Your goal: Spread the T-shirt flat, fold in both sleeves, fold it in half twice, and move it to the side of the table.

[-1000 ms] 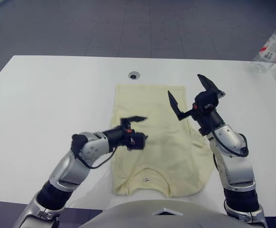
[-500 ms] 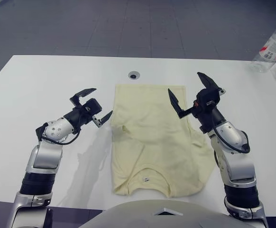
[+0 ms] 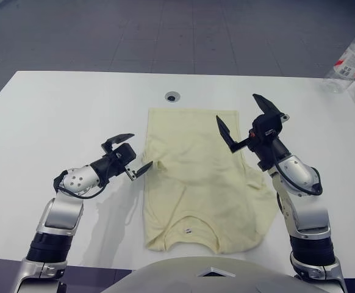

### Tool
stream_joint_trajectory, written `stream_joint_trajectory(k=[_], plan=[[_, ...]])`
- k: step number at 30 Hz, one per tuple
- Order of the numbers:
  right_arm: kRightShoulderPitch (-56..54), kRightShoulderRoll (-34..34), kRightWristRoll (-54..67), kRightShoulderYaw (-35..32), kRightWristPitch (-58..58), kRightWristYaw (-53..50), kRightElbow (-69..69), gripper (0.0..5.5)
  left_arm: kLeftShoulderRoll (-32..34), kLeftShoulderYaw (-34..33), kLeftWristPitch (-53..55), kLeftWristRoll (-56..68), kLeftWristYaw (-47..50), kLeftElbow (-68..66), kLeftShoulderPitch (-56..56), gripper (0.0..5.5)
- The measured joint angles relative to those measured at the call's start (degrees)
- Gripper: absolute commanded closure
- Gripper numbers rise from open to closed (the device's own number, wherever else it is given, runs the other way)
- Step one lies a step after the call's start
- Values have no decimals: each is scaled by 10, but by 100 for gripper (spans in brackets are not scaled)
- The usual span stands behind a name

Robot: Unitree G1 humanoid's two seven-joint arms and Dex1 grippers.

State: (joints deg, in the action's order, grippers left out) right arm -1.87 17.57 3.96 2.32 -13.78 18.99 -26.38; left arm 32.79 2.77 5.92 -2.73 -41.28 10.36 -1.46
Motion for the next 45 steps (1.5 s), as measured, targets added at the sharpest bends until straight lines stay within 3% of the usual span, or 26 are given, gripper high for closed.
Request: stream_joint_trajectory(k=[15, 39, 45], plan=[[0, 2, -1, -4, 0, 4, -2, 10, -6, 68, 6, -58, 45, -15, 11, 13], [0, 2, -3, -2, 0, 4, -2, 10, -31, 72, 3, -56, 93, -31, 18, 13], [-25, 29, 28, -45, -16, 28, 10, 10, -52, 69, 10, -38, 102, 4, -3, 13]])
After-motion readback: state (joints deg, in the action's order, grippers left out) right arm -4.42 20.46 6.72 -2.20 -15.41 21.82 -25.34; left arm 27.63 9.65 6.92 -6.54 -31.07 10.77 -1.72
